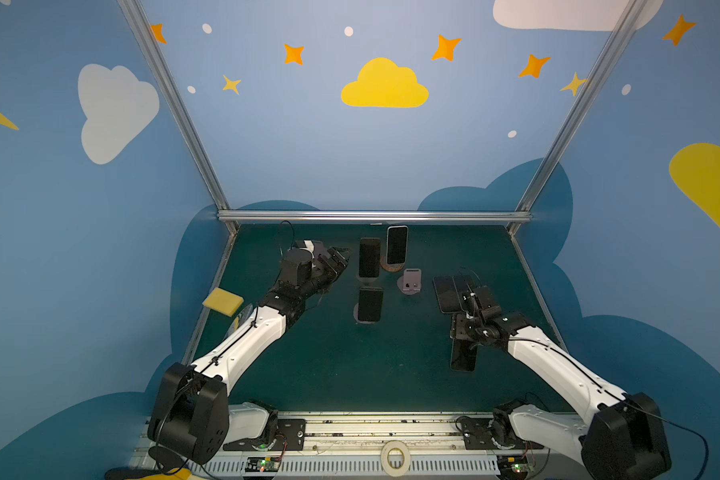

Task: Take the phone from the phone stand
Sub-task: 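Lower the open right gripper toward the flat pink-edged phone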

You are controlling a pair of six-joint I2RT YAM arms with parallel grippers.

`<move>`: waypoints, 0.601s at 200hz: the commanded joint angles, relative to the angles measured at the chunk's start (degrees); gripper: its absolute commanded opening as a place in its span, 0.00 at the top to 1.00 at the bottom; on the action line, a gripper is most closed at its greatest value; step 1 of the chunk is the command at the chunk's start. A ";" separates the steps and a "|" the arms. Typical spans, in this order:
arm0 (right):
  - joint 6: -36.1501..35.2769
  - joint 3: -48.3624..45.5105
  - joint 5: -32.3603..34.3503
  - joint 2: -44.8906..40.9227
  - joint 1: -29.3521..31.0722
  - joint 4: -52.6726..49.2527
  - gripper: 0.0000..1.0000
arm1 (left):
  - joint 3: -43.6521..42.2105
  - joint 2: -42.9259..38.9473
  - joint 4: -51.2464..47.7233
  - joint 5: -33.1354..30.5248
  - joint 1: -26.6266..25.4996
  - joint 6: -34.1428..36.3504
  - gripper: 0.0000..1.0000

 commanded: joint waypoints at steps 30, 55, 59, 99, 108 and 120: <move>-0.46 6.40 -3.36 8.82 -0.45 -2.39 0.48 | 1.45 -0.79 0.53 0.54 0.13 0.61 0.00; -0.59 9.46 -5.57 13.73 -1.40 -2.82 0.48 | 1.44 -0.46 0.53 0.34 0.13 0.95 0.00; -0.62 9.73 -5.96 14.32 -1.73 -2.68 0.48 | 1.44 -0.47 0.53 0.29 0.13 1.05 0.00; -1.65 16.25 -12.78 22.43 -4.81 -10.43 0.48 | 1.49 0.06 0.26 -0.07 0.15 1.50 0.00; -1.98 17.87 -13.80 25.01 -5.21 -12.86 0.48 | 1.48 0.14 0.35 -0.03 0.12 1.50 0.00; -1.80 18.42 -14.50 27.10 -5.63 -13.60 0.49 | 1.47 0.16 0.35 0.10 0.08 1.50 0.00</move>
